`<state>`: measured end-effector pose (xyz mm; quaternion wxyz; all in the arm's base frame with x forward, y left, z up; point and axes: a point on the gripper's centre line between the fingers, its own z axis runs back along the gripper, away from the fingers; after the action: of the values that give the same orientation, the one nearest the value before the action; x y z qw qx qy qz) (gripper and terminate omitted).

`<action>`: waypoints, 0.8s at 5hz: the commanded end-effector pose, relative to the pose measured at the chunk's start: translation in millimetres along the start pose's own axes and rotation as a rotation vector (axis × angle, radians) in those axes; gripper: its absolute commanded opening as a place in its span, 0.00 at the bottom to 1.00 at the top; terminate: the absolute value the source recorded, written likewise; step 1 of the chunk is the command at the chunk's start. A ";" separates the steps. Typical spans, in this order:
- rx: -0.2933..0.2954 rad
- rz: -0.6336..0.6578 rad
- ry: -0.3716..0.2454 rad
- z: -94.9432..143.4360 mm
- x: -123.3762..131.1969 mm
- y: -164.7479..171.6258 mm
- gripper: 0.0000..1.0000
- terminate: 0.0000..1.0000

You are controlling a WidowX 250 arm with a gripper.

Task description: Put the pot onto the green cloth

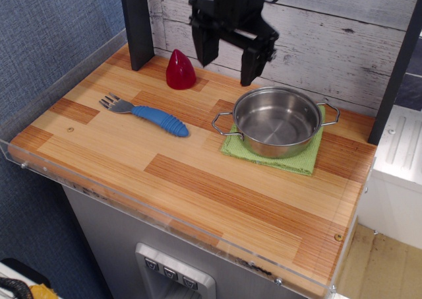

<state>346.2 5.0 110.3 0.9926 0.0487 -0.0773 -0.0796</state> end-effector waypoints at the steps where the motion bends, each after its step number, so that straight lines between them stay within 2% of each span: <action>1: -0.033 0.151 -0.062 70.5 -41.4 -31.0 1.00 0.00; 2: -0.037 0.158 -0.062 95.4 -61.0 -52.6 1.00 0.00; 4: -0.066 0.096 -0.104 122.3 -89.5 -76.0 1.00 0.00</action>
<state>232.0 -66.4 202.7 0.9920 0.0075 -0.1209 -0.0363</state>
